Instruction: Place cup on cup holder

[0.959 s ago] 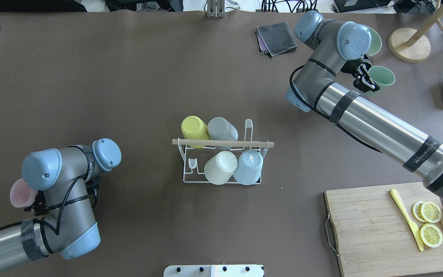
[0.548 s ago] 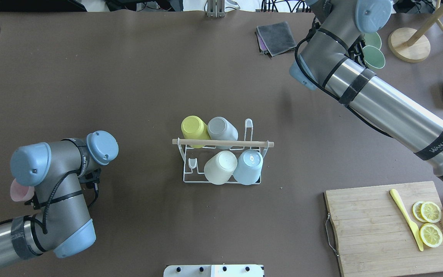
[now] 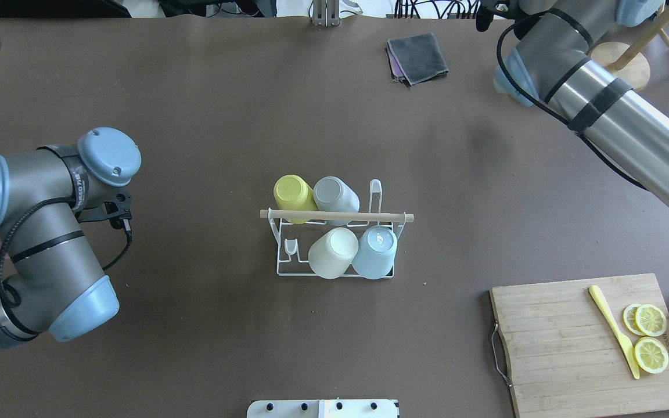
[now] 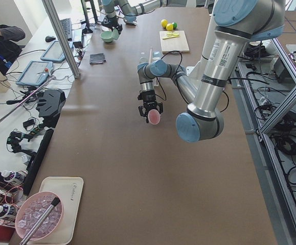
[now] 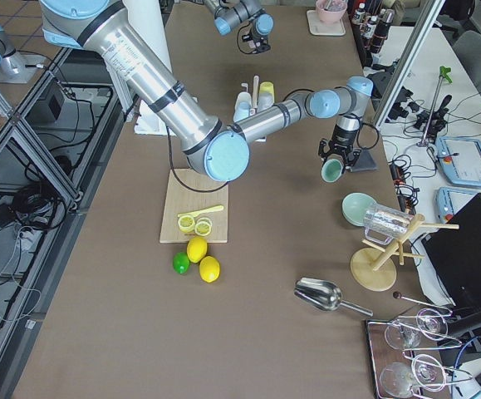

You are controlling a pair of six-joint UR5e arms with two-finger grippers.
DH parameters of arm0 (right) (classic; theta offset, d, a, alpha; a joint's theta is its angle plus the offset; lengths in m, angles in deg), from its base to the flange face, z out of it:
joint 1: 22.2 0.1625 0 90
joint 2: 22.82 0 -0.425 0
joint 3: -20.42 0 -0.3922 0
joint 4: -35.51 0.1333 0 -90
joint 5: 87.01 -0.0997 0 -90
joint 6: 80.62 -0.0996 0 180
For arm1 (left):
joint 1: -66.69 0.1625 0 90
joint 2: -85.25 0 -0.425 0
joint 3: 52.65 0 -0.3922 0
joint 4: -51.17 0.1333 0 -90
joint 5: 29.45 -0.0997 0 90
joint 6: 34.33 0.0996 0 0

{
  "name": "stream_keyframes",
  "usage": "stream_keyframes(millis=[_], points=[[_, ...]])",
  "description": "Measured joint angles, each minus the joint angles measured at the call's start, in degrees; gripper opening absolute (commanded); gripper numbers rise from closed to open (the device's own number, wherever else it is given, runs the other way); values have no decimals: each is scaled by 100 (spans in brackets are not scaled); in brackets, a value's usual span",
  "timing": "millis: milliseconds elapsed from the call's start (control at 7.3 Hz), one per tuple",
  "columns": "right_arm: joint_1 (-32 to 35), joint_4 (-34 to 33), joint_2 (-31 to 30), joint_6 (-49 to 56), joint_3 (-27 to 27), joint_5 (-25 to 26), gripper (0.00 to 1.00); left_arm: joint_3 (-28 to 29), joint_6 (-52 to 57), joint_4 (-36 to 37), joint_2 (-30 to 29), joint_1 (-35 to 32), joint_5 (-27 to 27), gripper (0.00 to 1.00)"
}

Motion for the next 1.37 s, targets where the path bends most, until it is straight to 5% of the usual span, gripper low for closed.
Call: stream_keyframes(millis=[685,1370], points=[[437,3603,-923,-2527,-4,-1403,38,-1370,-3,-157,-415,-1034,-47,54],[482,6979,-1432,-5200,-73,-1334,38,-1596,-10,-1607,-283,-1231,-26,50]])
